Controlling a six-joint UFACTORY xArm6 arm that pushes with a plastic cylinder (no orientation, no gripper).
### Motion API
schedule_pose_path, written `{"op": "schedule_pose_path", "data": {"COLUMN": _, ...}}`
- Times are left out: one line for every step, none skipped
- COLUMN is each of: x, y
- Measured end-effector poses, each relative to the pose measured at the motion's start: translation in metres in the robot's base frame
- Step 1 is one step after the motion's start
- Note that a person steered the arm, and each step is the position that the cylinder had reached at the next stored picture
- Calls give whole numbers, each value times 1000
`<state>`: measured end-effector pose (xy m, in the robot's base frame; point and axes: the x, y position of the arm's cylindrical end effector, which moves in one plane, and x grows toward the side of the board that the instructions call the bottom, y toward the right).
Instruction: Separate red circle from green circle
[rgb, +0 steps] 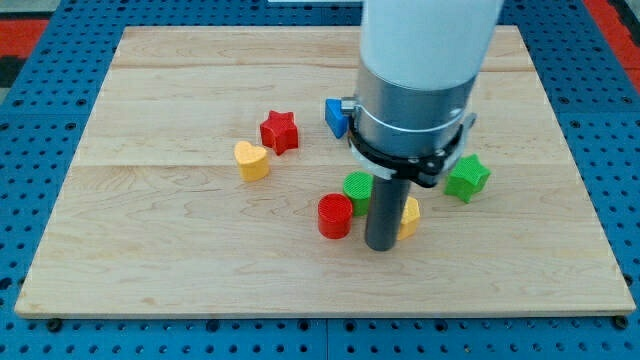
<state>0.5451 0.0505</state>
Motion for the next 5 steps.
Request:
{"op": "schedule_pose_path", "data": {"x": -18, "y": -1}}
{"op": "schedule_pose_path", "data": {"x": -34, "y": 29}}
{"op": "schedule_pose_path", "data": {"x": -41, "y": 58}}
{"op": "schedule_pose_path", "data": {"x": -42, "y": 62}}
{"op": "schedule_pose_path", "data": {"x": -15, "y": 56}}
